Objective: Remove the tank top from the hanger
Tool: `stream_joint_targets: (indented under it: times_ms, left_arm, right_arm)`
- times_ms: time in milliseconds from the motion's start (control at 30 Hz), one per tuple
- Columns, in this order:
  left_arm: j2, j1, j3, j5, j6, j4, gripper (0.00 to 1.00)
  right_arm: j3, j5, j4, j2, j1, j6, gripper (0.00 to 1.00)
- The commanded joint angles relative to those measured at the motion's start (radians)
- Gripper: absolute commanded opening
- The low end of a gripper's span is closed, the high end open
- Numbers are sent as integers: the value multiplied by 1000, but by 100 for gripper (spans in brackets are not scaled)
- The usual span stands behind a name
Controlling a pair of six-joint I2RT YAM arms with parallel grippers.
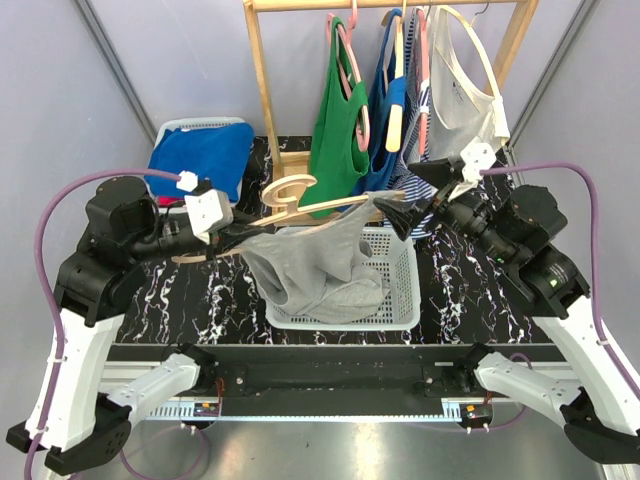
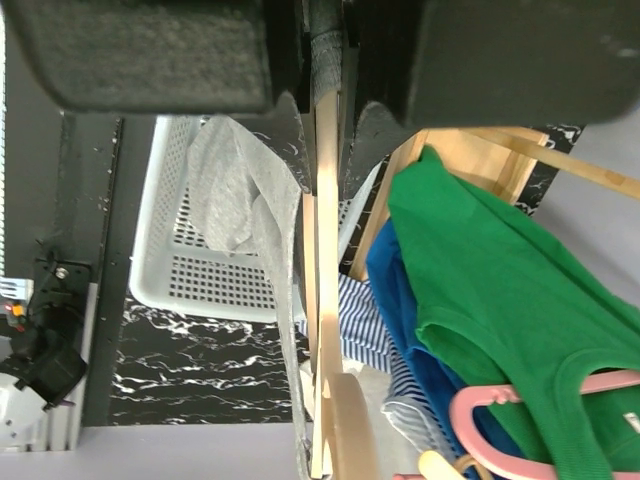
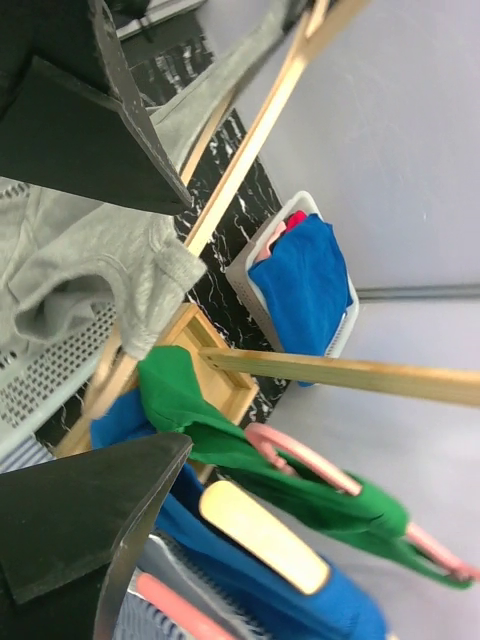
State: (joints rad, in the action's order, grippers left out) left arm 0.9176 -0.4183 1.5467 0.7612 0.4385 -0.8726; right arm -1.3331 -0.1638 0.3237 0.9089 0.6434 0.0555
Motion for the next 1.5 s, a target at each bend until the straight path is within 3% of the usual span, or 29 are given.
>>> stream_joint_targets:
  times_ms: [0,200,533,767,900,1067,1133,1233,1267,1300,1400,1433,1467]
  left_arm:
    - [15,-4,35,88,35,-2,0]
    - [44,-2,73,101,37,-45,0]
    - [53,-2,82,99,32,-52,0]
    - [63,-2,93,121,20,-51,0]
    - [75,-4,108,148,3,-51,0]
    - [113,-4,159,200,-24,-71,0]
    - [130,-4,177,208,-27,-77,0]
    - [147,-4,193,210,-21,-88,0]
    - [148,-5,191,205,-15,-94,0]
    - [148,-4,190,205,-14,-98,0]
    - [148,-4,174,199,-1,-101,0]
    - [148,-5,170,199,2,-101,19]
    - [153,-7,173,204,3,-101,30]
  right_arm:
    - [-18,-134,-5,16,2,147,100]
    - [-126,-356,55,126,2,132,99]
    - [-187,-549,104,189,4,109,91]
    - [-201,-579,103,216,4,101,63]
    - [-201,-614,107,237,4,98,66]
    - [-199,-623,117,254,12,102,59]
    - [-201,-628,123,255,12,107,51]
    - [-212,-628,138,252,12,121,27]
    - [-209,-625,141,249,12,119,8]
    - [-206,-612,134,245,12,118,0]
    - [-189,-605,118,229,12,115,0]
    - [-189,-609,118,229,12,116,0]
    - [-189,-611,118,231,12,112,0]
